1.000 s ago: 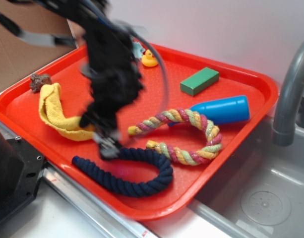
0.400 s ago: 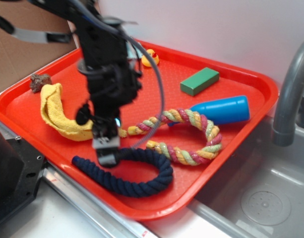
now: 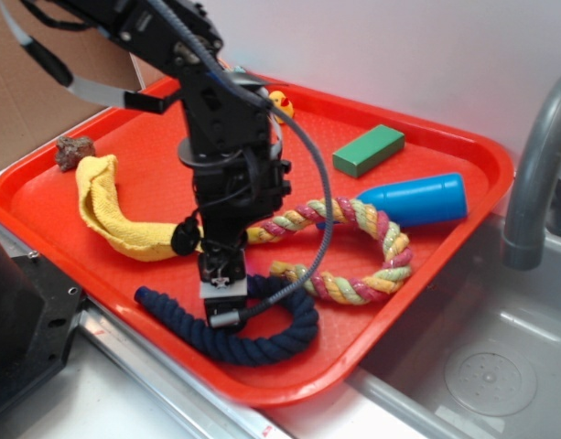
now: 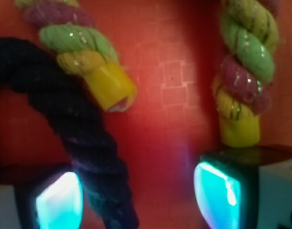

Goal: Grab the blue rope.

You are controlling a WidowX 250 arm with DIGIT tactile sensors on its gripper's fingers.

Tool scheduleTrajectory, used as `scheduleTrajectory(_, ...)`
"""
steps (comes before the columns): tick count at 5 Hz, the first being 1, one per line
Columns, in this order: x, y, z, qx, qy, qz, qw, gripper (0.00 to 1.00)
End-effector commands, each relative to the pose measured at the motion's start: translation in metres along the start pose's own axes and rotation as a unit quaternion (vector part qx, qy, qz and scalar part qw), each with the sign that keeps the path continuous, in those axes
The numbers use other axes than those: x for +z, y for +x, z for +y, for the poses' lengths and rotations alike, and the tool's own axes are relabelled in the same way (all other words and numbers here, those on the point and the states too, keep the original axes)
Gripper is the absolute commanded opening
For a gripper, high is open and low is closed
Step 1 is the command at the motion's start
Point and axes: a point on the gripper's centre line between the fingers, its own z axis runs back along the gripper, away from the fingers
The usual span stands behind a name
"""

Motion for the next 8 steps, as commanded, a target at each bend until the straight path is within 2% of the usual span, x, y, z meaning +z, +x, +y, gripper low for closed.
scheduleTrajectory(1, 0.003, 0.04, -0.025, -0.104, 0.001, -0.035, 0.994, 1.0)
scheduleTrajectory(2, 0.003, 0.034, -0.026, -0.088, -0.002, -0.032, 0.996, 0.0)
scheduleTrajectory(5, 0.031, 0.003, -0.028, -0.03, 0.016, -0.017, 0.999, 0.0)
scheduleTrajectory(6, 0.067, -0.01, -0.023, 0.06, 0.02, 0.0, 0.998, 0.0)
scheduleTrajectory(7, 0.115, -0.017, -0.015, 0.183, 0.029, -0.027, 0.982, 0.0)
scheduleTrajectory(8, 0.162, -0.05, -0.02, 0.303, 0.024, -0.038, 0.952, 0.0)
